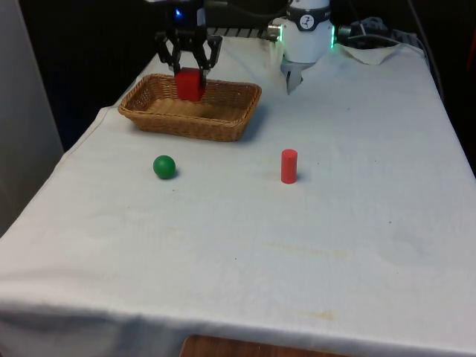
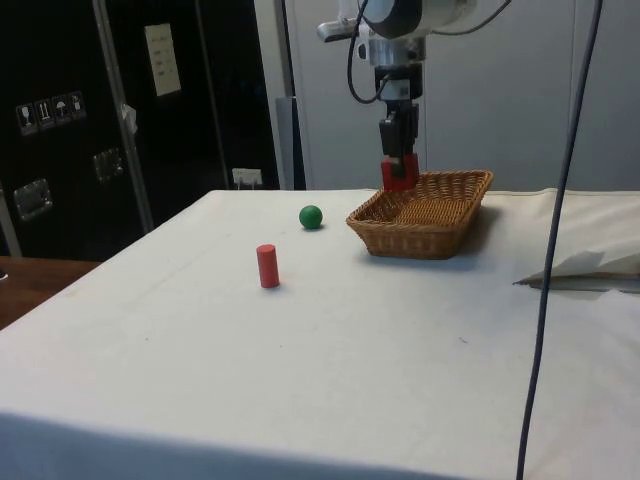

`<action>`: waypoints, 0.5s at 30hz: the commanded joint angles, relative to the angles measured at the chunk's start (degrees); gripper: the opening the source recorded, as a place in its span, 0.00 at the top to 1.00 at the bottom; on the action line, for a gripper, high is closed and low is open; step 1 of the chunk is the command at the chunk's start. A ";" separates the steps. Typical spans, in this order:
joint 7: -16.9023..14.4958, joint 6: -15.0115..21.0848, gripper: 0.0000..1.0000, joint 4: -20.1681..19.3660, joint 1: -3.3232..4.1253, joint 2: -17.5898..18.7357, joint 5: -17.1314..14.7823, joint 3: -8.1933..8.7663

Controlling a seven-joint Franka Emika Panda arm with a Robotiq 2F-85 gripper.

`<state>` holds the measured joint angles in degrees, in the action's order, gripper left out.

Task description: Pick up the object to the left of the cylinder and place it into the basket.

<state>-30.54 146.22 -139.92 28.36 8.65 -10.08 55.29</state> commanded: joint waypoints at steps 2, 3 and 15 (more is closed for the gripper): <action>-2.06 1.32 1.00 -0.57 -0.46 0.52 -2.29 -0.63; -2.81 1.60 1.00 -0.57 -0.52 0.97 -3.15 -0.69; -12.55 3.04 1.00 -0.06 -0.92 7.79 -13.24 -0.40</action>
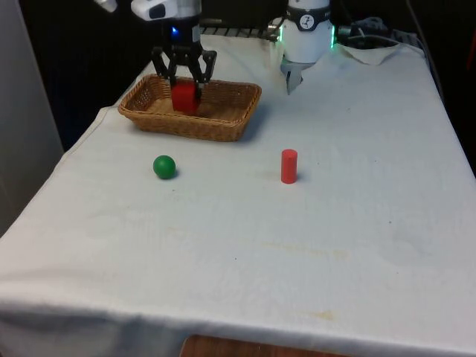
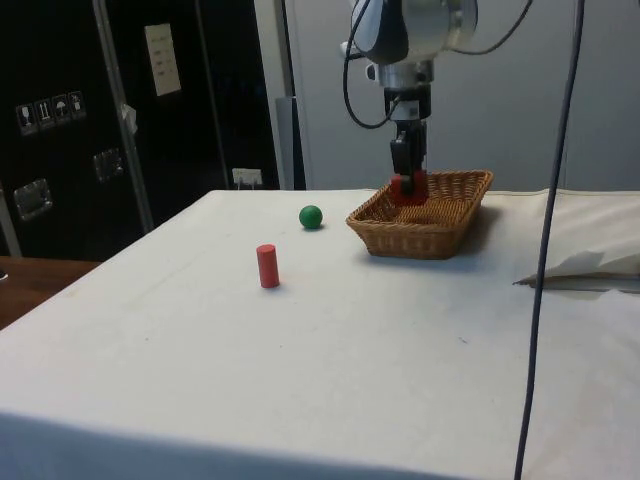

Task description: Pick up the object to the left of the cylinder and place it into the basket.

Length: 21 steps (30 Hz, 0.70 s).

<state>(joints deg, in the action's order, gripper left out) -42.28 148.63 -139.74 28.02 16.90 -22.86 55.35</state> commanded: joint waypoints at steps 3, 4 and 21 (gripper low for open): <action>-1.43 0.00 1.00 0.06 -0.17 0.80 -1.26 0.06; -2.86 0.80 1.00 -0.29 -0.80 0.69 -2.35 -0.46; -11.40 0.74 1.00 -0.74 -0.46 4.47 -13.58 -1.15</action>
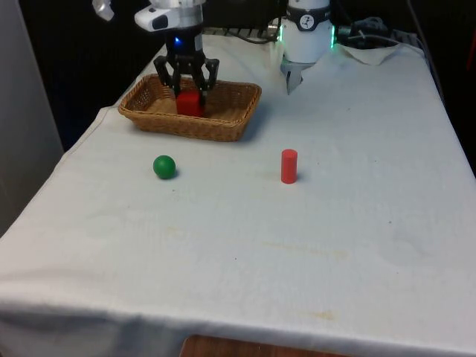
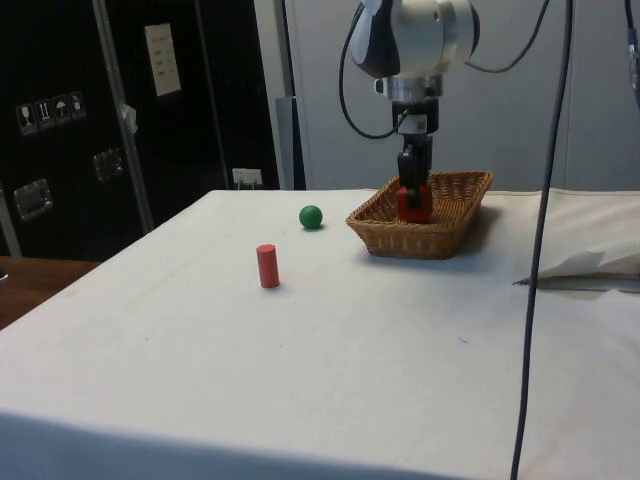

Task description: Pick up the object to the left of the cylinder and place it into the basket.

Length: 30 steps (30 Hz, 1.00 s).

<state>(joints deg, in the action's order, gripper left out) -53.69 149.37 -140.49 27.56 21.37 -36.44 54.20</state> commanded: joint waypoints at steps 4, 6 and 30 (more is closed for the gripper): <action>-2.23 1.09 1.00 -0.17 -0.46 0.17 -2.75 -0.97; -2.81 0.92 1.00 -0.17 -0.29 0.52 -3.50 -0.74; -2.64 0.00 0.00 -0.06 0.17 0.97 -3.21 0.06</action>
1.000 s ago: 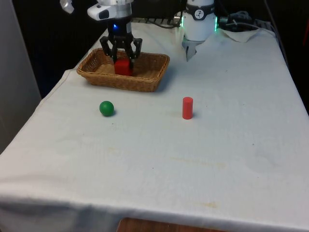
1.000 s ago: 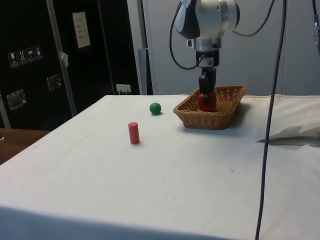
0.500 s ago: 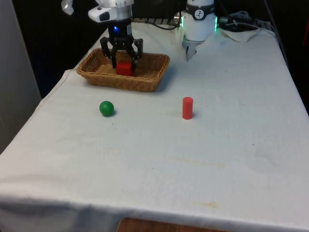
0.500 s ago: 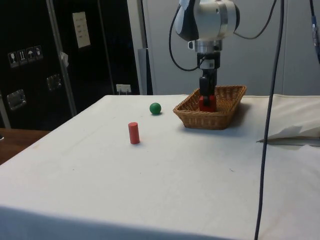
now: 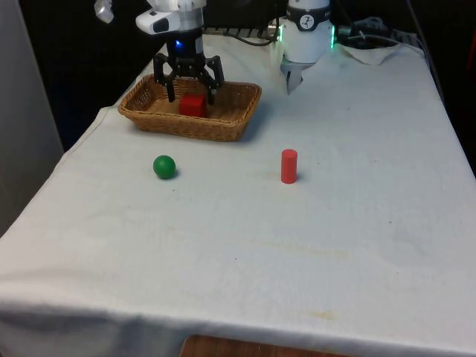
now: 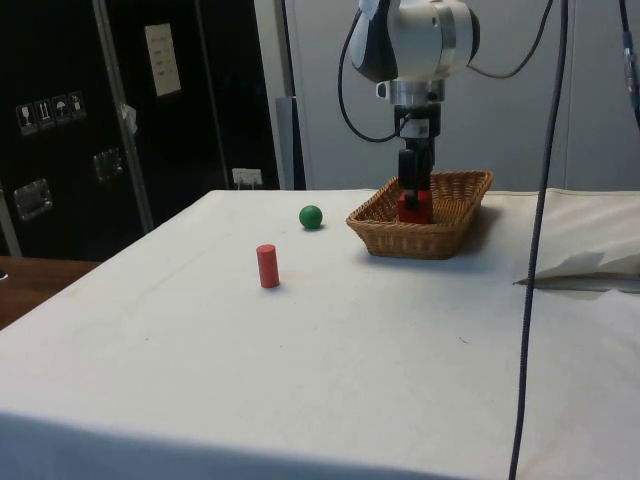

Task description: Pick up the object to the left of the cylinder and place it into the basket.

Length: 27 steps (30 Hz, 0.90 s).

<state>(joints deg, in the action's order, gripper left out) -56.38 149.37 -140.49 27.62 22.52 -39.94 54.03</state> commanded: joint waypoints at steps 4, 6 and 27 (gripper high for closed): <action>0.40 -0.17 0.00 0.23 0.69 -0.46 0.86 1.09; 0.52 -0.23 0.00 0.34 0.86 -0.57 1.03 1.32; 3.55 -1.38 0.00 3.27 2.69 -3.15 4.93 2.75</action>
<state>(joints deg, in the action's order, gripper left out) -54.03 148.85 -137.51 29.51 19.19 -36.33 55.75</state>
